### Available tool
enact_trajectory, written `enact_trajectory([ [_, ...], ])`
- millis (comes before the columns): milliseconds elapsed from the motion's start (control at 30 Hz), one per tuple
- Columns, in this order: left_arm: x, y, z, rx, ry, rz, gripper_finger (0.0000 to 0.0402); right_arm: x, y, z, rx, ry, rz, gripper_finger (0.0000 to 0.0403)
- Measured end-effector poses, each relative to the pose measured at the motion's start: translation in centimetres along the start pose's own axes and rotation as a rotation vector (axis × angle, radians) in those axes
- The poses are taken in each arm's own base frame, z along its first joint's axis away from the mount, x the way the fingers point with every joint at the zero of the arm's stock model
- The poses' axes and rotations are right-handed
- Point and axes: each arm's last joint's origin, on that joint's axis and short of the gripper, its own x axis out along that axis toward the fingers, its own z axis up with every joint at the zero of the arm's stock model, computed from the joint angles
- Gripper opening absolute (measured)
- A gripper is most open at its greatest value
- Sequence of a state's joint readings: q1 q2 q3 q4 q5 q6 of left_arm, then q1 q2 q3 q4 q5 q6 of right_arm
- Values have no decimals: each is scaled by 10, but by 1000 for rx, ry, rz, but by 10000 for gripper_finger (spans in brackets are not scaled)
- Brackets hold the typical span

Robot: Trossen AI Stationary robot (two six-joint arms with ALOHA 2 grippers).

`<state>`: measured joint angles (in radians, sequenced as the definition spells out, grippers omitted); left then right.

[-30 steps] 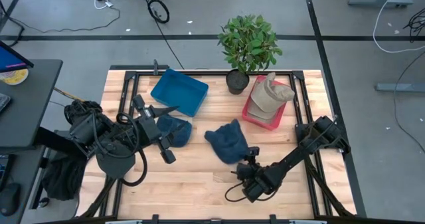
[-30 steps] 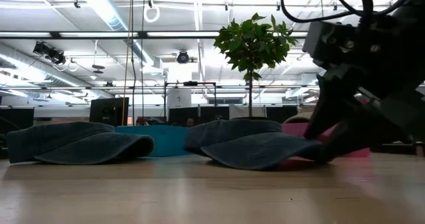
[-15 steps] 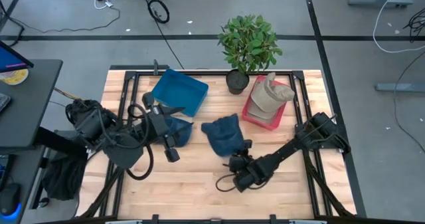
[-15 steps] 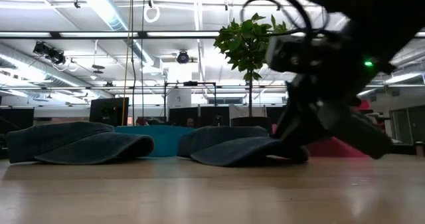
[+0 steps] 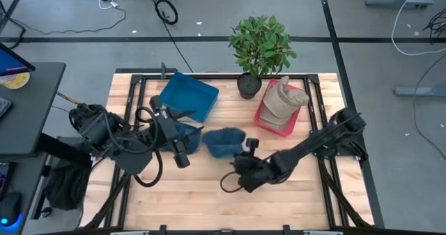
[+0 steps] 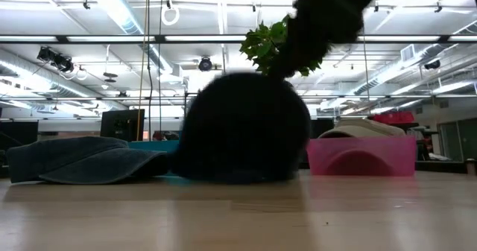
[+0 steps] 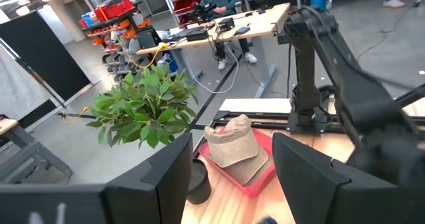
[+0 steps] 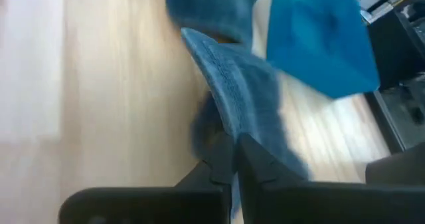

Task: Pick & Place hat
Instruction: Put the right blue cap into the blue bin

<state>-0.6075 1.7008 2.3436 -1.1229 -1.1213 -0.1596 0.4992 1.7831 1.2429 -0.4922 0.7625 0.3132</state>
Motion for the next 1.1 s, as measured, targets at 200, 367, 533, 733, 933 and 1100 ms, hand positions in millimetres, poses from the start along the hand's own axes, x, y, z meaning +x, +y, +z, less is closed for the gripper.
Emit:
enact_trajectory([
  [200,0,0,1,-53,-4,-1,210,-35,-27,23,154,-96,45,0],
  [367,-2,2,2,-140,-8,-7,210,-64,-52,33,353,-145,76,0],
  [533,-6,8,-1,-172,15,-28,210,-96,-77,35,522,-198,115,0],
  [733,-4,14,-15,-190,102,-2,211,-135,-111,36,616,-283,200,0],
  [933,-6,19,-24,-258,154,28,211,-168,-149,32,634,-398,224,0],
  [1100,-10,21,-26,-265,159,20,211,-195,-179,24,638,-489,249,0],
])
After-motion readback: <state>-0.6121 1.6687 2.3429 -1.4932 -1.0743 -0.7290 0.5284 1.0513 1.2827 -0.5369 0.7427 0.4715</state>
